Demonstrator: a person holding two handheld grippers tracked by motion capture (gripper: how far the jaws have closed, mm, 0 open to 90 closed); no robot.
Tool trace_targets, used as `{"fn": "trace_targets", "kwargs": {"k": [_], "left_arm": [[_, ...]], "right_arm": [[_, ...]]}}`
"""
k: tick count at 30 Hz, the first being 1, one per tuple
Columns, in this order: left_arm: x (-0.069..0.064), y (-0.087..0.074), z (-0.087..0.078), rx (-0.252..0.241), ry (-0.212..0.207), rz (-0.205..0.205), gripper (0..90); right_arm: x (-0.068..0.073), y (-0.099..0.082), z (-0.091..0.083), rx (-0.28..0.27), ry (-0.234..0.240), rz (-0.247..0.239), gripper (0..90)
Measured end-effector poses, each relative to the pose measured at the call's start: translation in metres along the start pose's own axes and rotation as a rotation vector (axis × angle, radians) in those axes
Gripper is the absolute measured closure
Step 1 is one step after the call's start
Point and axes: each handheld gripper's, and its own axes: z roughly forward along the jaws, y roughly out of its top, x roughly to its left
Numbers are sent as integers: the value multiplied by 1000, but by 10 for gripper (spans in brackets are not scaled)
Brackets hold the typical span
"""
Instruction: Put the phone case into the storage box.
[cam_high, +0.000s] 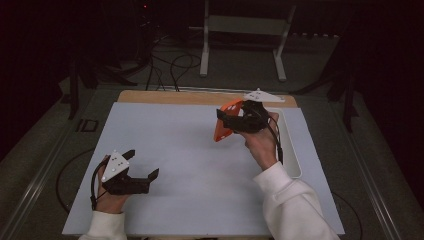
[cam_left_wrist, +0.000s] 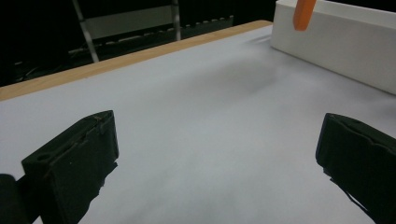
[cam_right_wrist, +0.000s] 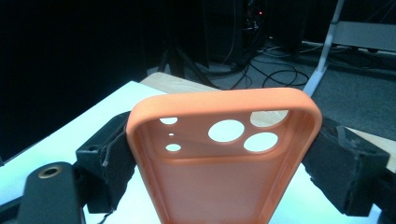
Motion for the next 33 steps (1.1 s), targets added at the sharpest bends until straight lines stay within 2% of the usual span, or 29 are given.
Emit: {"fn": "trace_targets", "kwargs": {"k": [13, 17, 25, 33], "left_arm": [[2, -15, -8, 12, 19, -4, 0], [1, -19, -12, -10, 42, -3, 0], [2, -27, -16, -12, 63, 1, 0], [2, -34, -19, -27, 80, -15, 0]], "right_arm": [[-5, 1, -1, -7, -12, 13, 161], [-6, 1, -1, -6, -15, 13, 161], [-10, 1, -3, -13, -26, 15, 161], [-19, -1, -7, -22, -37, 37, 161]]}}
